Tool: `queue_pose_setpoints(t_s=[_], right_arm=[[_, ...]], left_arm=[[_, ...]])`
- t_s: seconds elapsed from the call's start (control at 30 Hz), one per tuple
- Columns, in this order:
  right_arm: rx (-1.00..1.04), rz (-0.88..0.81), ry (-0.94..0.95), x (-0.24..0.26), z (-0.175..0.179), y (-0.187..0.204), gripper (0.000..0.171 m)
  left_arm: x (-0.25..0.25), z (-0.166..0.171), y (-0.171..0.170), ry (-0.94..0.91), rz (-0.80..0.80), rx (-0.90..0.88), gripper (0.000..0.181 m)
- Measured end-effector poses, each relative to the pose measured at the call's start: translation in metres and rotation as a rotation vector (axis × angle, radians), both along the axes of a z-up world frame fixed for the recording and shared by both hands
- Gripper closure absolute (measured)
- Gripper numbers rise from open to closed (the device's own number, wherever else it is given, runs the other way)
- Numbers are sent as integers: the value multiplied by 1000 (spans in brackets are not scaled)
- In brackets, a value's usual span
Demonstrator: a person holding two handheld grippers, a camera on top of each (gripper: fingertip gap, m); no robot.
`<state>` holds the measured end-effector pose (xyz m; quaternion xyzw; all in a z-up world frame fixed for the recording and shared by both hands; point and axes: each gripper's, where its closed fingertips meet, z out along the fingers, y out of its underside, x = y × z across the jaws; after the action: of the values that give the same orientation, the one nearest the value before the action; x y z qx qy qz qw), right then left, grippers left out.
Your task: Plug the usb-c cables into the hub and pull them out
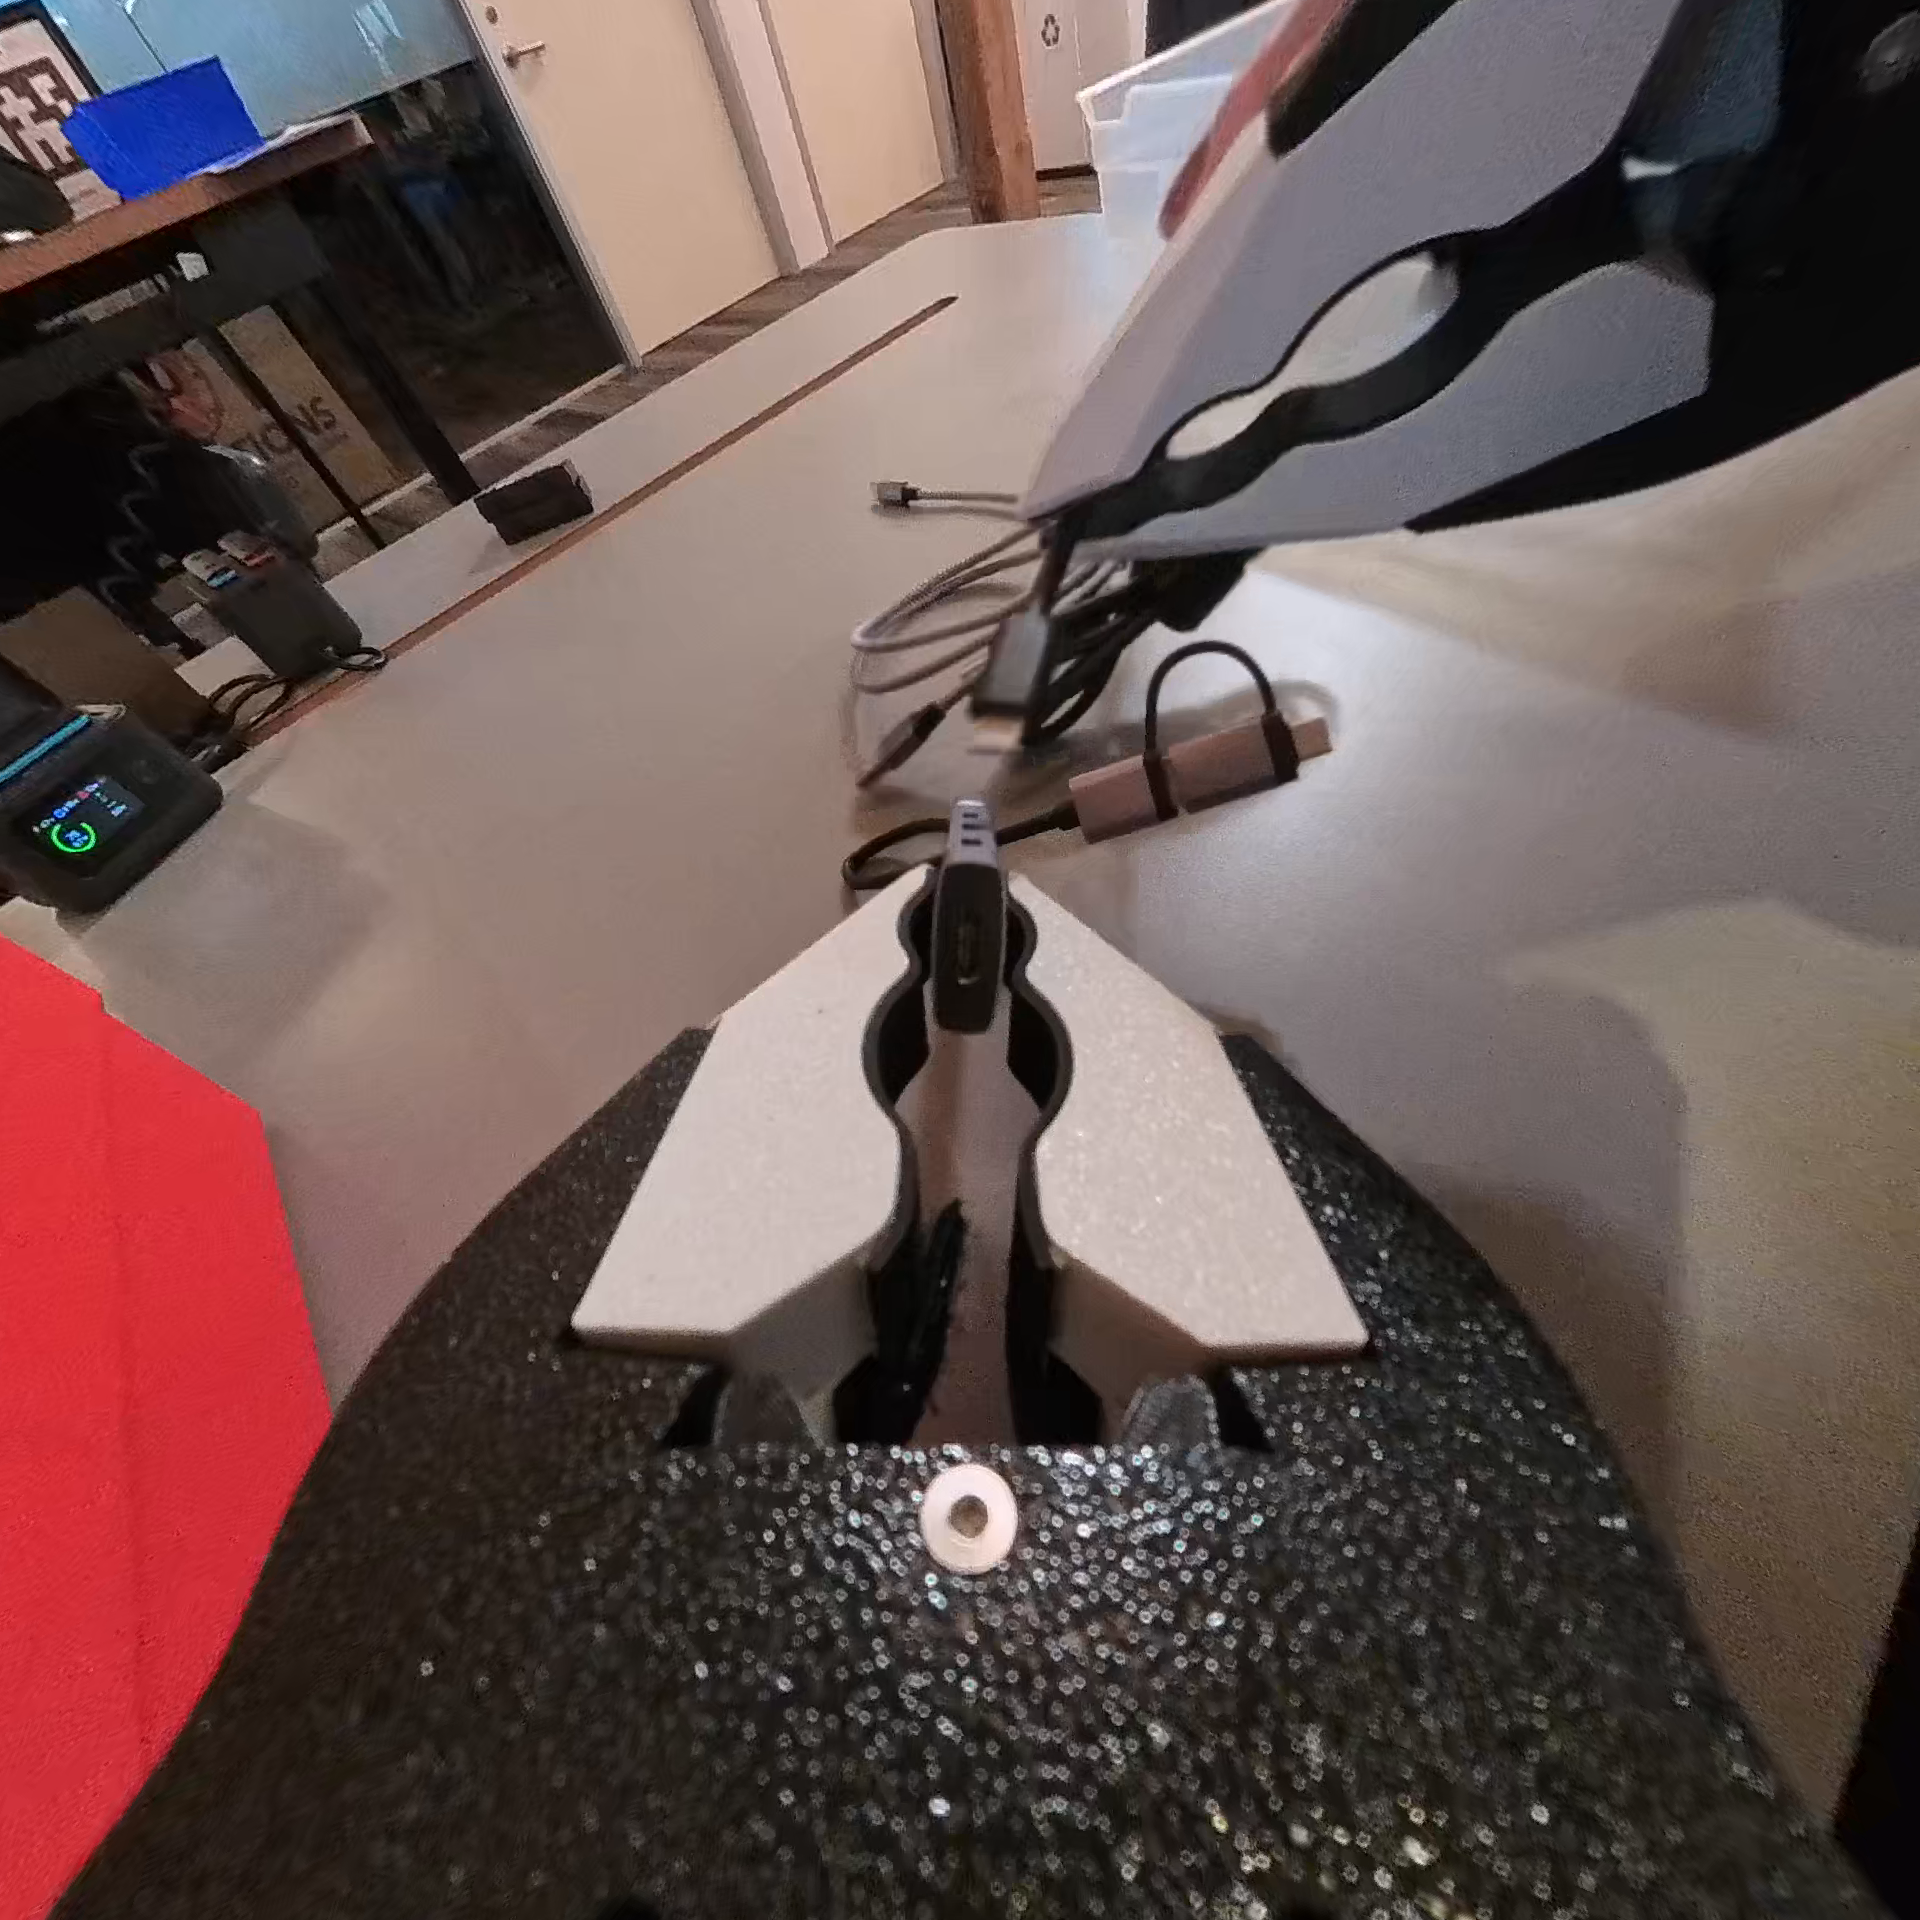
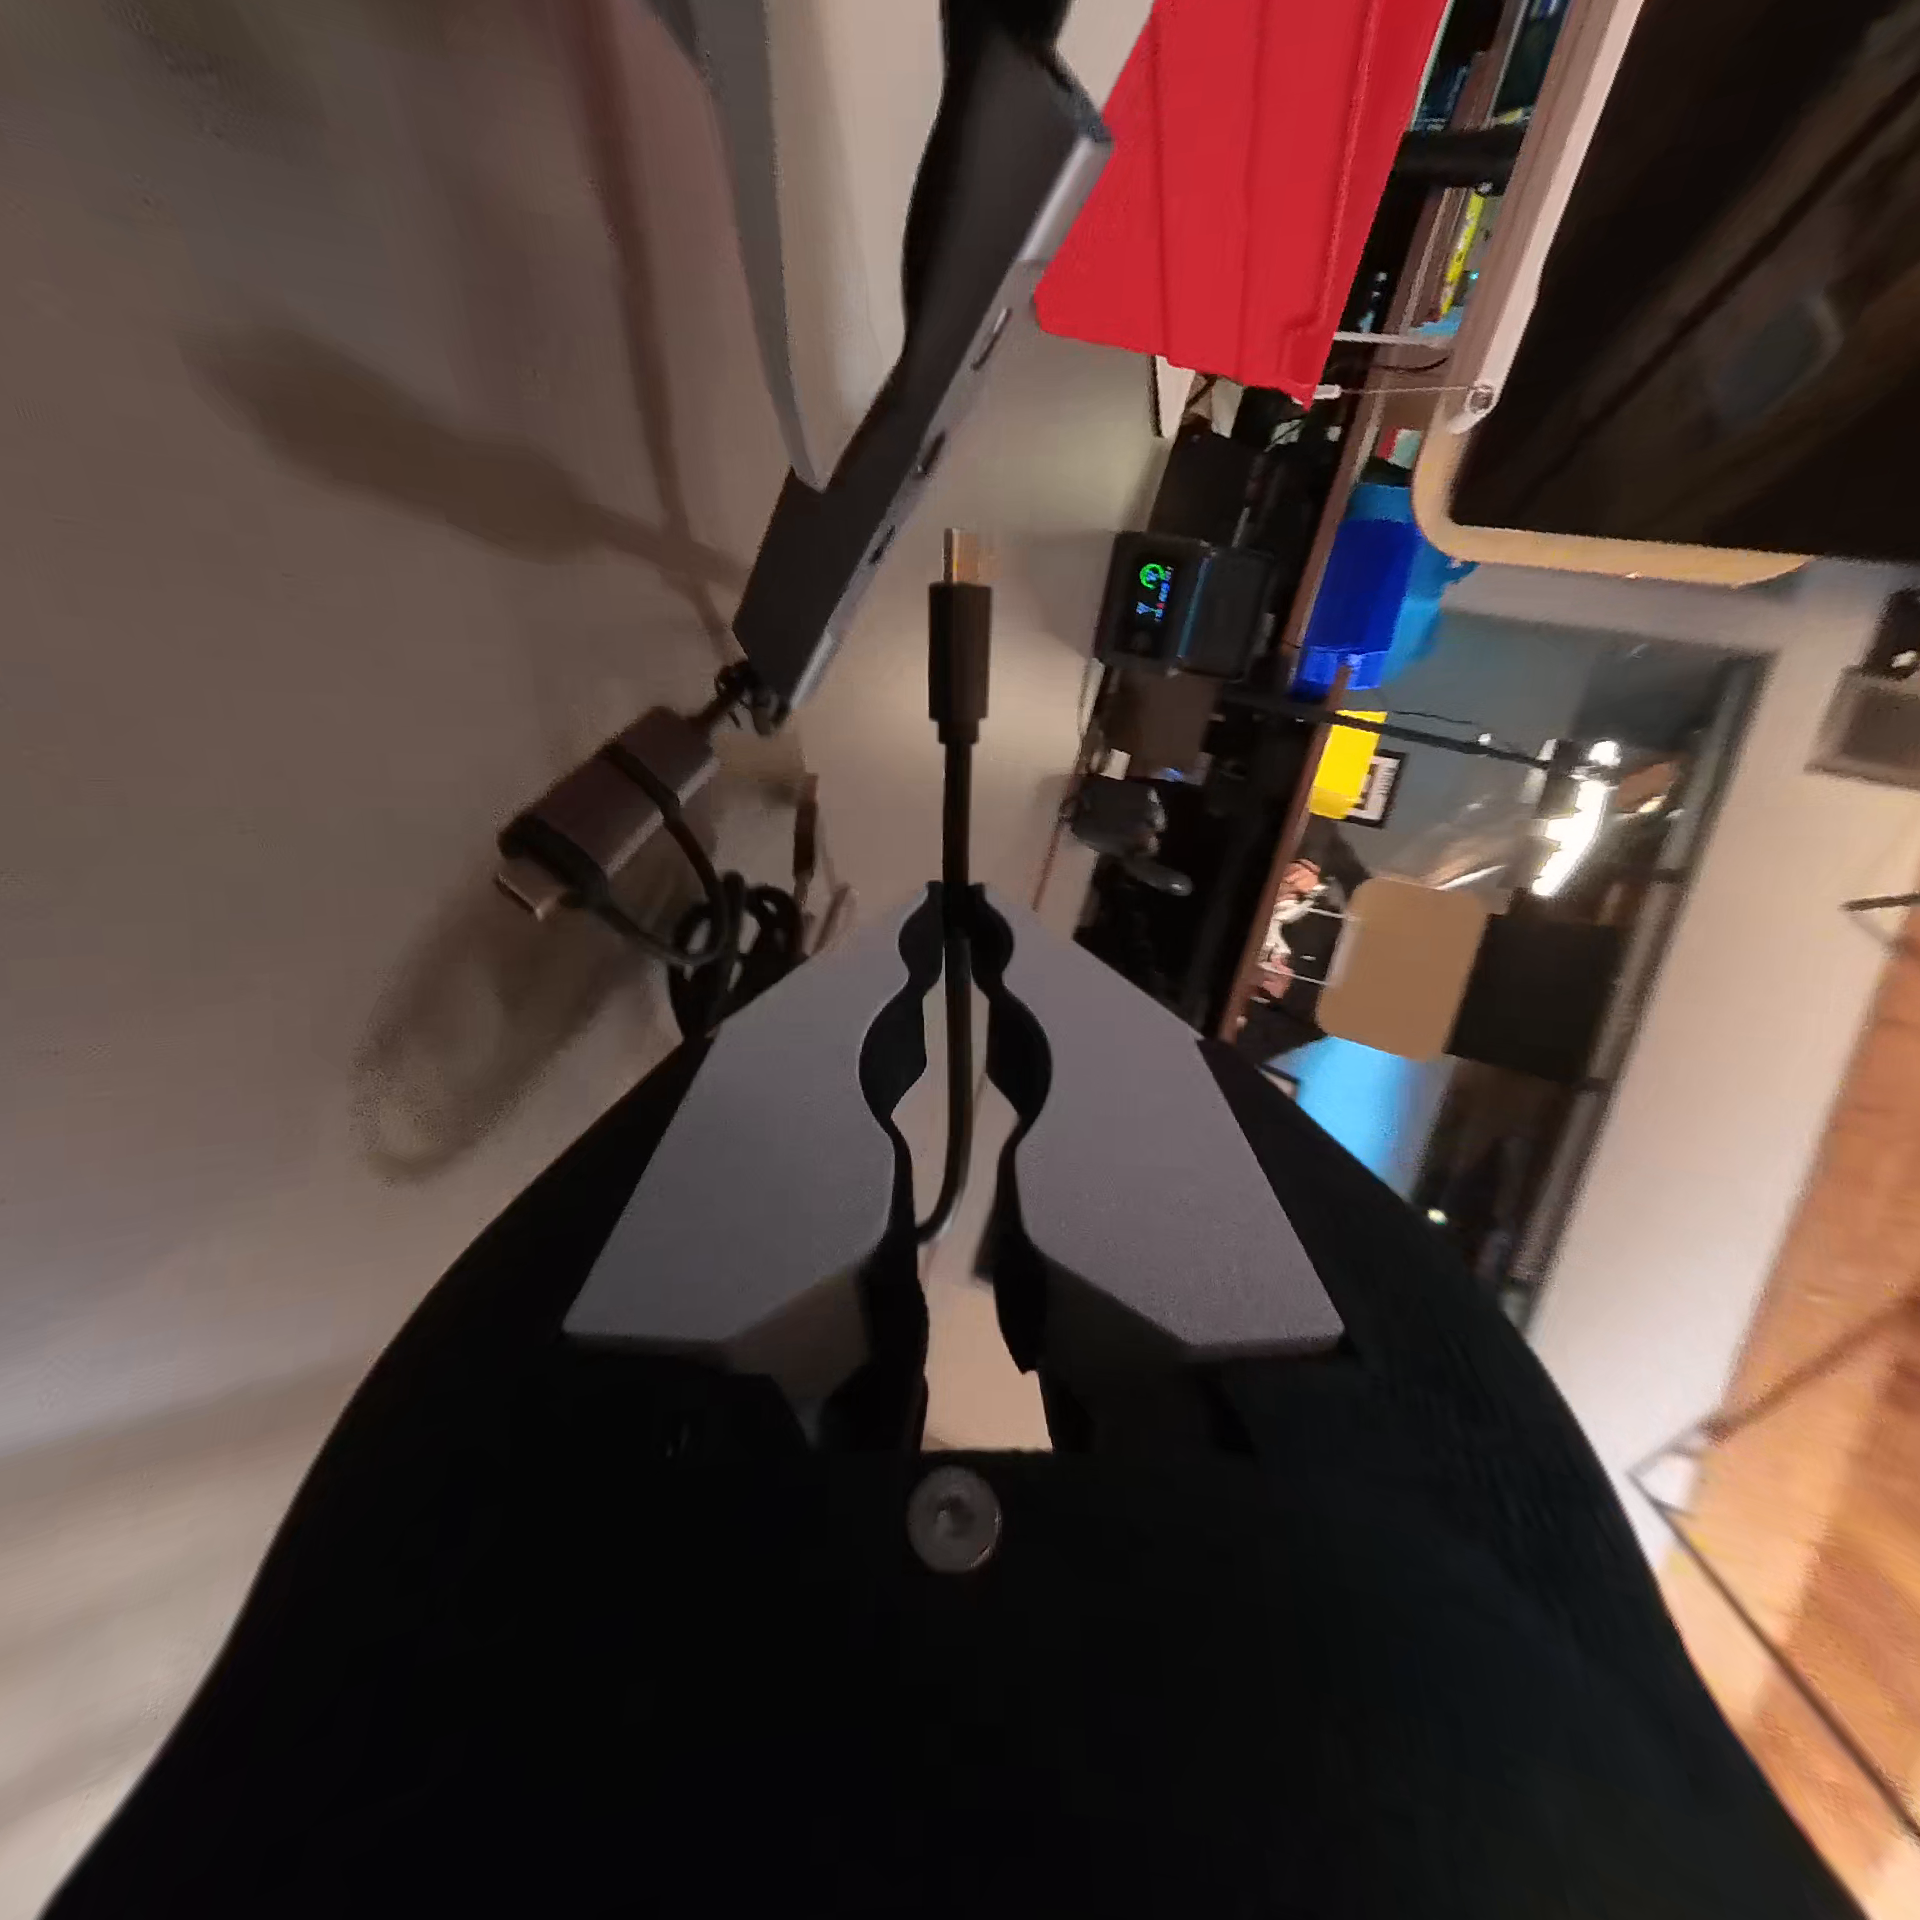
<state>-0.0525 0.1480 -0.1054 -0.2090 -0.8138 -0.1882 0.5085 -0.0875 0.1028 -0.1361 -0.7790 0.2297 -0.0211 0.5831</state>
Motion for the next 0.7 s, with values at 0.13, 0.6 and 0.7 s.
queue_pose_setpoints(t_s=[0.13,0.6,0.7], right_arm=[[-95,28,38,-5,-15,-13,165],[-1414,-100,90,-11,-16,-44,146],[-1605,-163,35,-16,-20,-48,146]], left_arm=[[-1,-5,0,40,28,-17,174],[-4,-19,0,229,27,-9,174],[-4,-20,0,234,26,-8,174]])
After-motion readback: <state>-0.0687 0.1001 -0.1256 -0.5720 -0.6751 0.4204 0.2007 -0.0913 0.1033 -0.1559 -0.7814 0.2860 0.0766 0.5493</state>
